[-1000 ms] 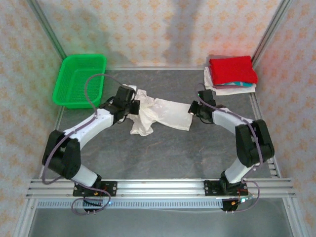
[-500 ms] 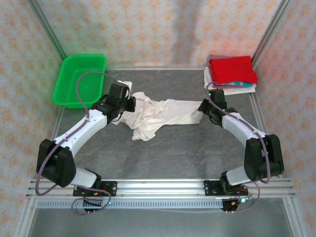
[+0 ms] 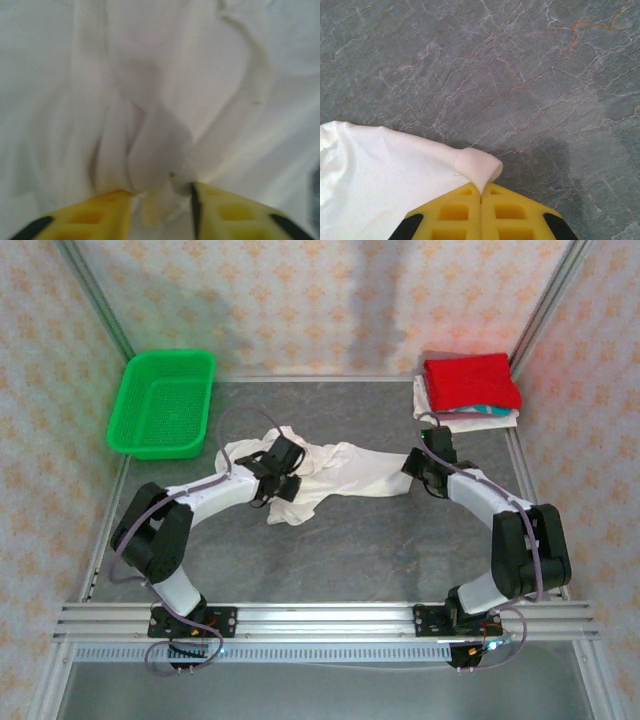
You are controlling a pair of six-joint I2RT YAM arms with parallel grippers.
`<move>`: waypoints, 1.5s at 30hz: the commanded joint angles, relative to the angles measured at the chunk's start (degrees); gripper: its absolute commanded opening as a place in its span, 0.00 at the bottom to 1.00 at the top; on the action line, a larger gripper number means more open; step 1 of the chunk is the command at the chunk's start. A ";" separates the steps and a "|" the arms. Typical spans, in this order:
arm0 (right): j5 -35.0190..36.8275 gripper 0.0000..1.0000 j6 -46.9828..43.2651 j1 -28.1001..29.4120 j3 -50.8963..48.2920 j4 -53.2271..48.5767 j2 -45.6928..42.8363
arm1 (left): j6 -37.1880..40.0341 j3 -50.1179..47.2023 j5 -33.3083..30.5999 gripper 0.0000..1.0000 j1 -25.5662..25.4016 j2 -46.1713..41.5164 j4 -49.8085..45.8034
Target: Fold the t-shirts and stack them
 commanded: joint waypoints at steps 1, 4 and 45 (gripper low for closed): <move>1.20 0.00 -0.16 -0.33 0.70 0.48 0.46 | -2.22 1.47 -8.42 0.18 1.01 0.73 0.73; 1.55 0.00 -0.52 -0.37 0.80 0.26 -0.08 | -2.97 2.15 -9.56 0.01 1.70 -0.80 0.51; -4.15 0.00 -16.62 0.53 15.03 -14.16 -45.07 | 3.42 25.68 6.52 0.00 11.25 -44.27 -15.33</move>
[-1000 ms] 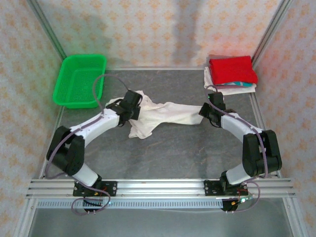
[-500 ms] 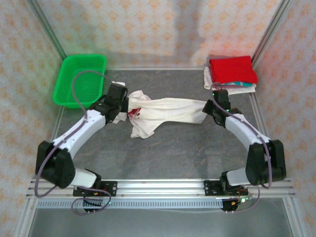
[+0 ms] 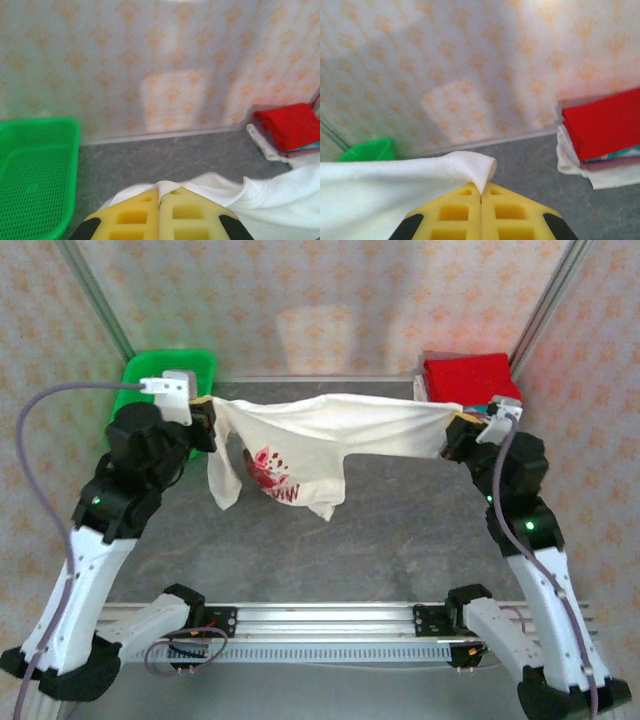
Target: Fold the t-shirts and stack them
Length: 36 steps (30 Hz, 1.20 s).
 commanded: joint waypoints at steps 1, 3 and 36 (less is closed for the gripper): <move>0.14 0.00 -3.49 0.38 4.39 -4.29 -3.72 | 2.84 6.55 5.38 0.00 0.04 -2.57 -3.65; 0.57 0.00 -3.56 0.43 6.38 -4.76 -4.96 | 3.31 11.47 7.01 0.00 0.04 -2.43 -5.20; 1.23 0.86 3.60 0.41 97.06 -16.26 90.63 | -5.52 11.89 11.68 0.00 22.64 43.47 0.15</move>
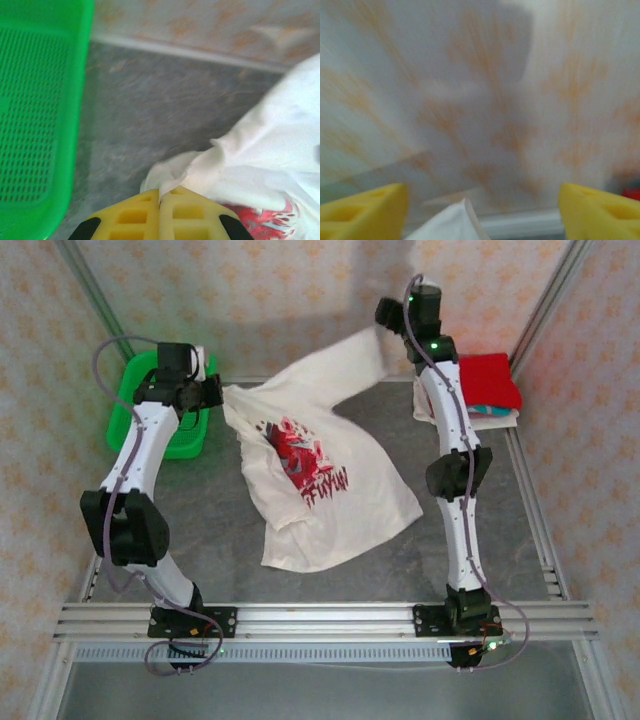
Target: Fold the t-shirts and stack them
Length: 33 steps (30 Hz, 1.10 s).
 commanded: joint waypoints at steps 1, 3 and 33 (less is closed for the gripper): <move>-2.39 0.88 1.76 0.25 -7.75 -2.69 -11.87 | 0.14 -0.44 -5.11 0.00 0.89 0.67 1.27; -1.26 0.91 1.02 0.92 -20.22 -3.86 -19.78 | -0.02 -0.66 -4.56 0.00 1.55 3.12 0.70; 3.57 0.09 18.27 1.57 -97.89 12.35 -35.44 | -9.60 -9.46 -6.34 0.00 2.18 0.03 0.42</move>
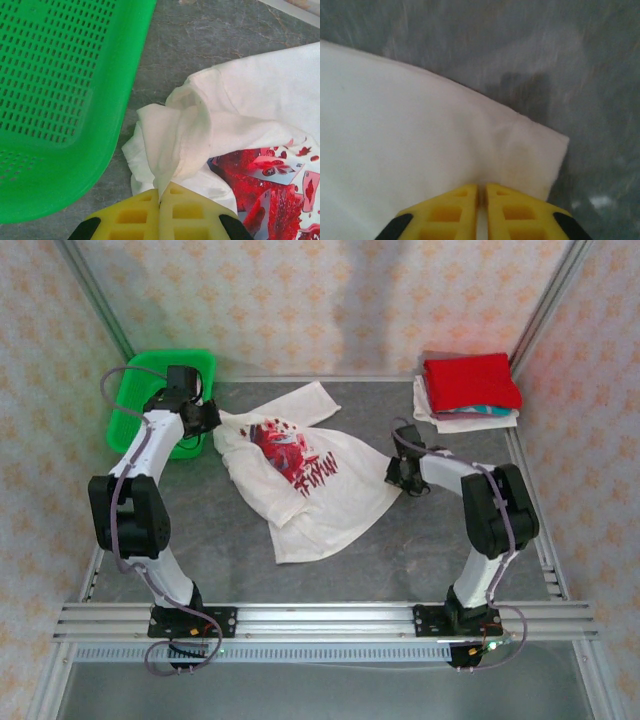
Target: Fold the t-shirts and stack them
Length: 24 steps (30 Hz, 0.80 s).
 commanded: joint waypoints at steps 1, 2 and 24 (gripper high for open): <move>2.51 0.09 1.63 -3.74 2.88 -1.44 5.16 | -1.39 -0.32 -0.38 0.00 0.63 -2.06 -1.02; 0.98 0.06 1.89 -5.20 3.75 -1.72 5.93 | -1.39 0.12 -0.37 0.00 0.62 -2.16 -1.65; -3.22 0.23 -4.39 -12.00 50.98 -17.04 24.67 | -3.80 -11.01 1.26 0.21 0.19 -10.57 -4.17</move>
